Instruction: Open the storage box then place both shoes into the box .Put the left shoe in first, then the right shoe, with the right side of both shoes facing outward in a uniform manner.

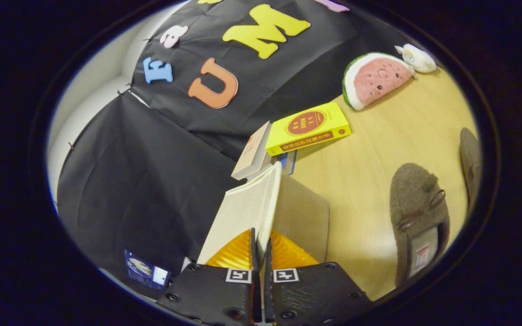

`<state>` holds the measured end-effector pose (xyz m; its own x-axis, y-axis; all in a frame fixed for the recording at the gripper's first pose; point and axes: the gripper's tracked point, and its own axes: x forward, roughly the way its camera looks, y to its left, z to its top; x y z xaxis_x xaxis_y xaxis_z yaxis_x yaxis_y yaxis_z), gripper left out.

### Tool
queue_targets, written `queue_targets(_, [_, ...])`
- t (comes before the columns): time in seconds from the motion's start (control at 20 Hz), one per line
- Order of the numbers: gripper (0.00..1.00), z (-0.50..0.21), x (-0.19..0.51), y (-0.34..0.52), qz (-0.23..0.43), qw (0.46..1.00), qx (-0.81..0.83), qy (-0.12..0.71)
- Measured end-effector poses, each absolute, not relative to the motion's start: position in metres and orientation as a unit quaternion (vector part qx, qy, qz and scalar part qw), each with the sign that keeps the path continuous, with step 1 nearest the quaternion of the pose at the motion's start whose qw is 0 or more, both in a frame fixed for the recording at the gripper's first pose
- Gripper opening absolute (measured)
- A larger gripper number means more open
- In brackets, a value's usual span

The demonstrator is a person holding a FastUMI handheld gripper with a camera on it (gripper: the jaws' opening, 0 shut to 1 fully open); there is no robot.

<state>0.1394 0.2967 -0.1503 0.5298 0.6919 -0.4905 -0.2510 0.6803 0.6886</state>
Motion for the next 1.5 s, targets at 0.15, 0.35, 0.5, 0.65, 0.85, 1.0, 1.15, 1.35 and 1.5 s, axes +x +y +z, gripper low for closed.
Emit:
queue_targets(0.15, [0.01, -0.121, 0.133, 0.303, 0.283, 0.839, 0.267, 0.379])
queue_targets(0.35, [0.01, -0.074, 0.123, 0.325, 0.289, 0.847, 0.257, 0.364])
queue_targets(0.5, [0.01, -0.04, 0.116, 0.353, 0.294, 0.86, 0.225, 0.35])
queue_targets(0.65, [0.0, -0.012, 0.112, 0.39, 0.301, 0.87, 0.197, 0.338])
queue_targets(0.85, [0.01, 0.011, 0.109, 0.438, 0.316, 0.868, 0.195, 0.331])
queue_targets(1.0, [0.04, 0.02, 0.109, 0.475, 0.324, 0.873, 0.173, 0.319])
queue_targets(1.15, [0.13, 0.023, 0.106, 0.511, 0.336, 0.874, 0.152, 0.316])
queue_targets(1.35, [0.33, 0.033, 0.094, 0.554, 0.366, 0.877, 0.101, 0.294])
queue_targets(1.5, [0.62, 0.052, 0.079, 0.565, 0.379, 0.885, 0.081, 0.258])
